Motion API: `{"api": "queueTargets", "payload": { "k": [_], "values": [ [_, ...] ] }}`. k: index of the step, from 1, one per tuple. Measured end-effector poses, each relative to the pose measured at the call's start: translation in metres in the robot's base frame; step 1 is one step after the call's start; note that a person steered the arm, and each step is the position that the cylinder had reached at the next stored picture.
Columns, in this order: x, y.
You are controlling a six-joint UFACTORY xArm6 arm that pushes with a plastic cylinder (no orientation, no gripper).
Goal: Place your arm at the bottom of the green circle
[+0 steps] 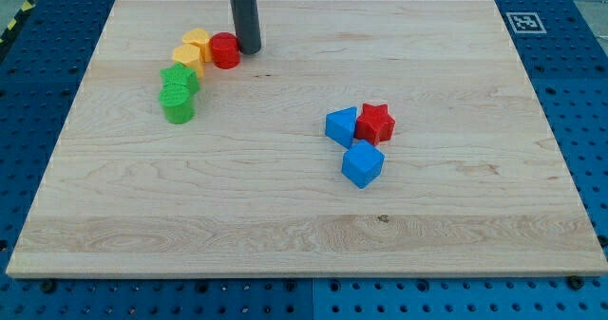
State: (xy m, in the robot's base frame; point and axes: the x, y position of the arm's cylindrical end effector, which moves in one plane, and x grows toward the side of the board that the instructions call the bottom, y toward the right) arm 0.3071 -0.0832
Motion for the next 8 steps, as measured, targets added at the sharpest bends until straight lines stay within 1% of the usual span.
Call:
{"api": "queueTargets", "payload": {
  "k": [1,2,3,4,5,6,7,8],
  "values": [
    [0.000,-0.004],
    [0.000,0.005],
    [0.042,0.022],
    [0.093,-0.010],
    [0.142,-0.022],
    [0.176,-0.024],
    [0.181,-0.090],
    [0.160,-0.115]
  ]
}}
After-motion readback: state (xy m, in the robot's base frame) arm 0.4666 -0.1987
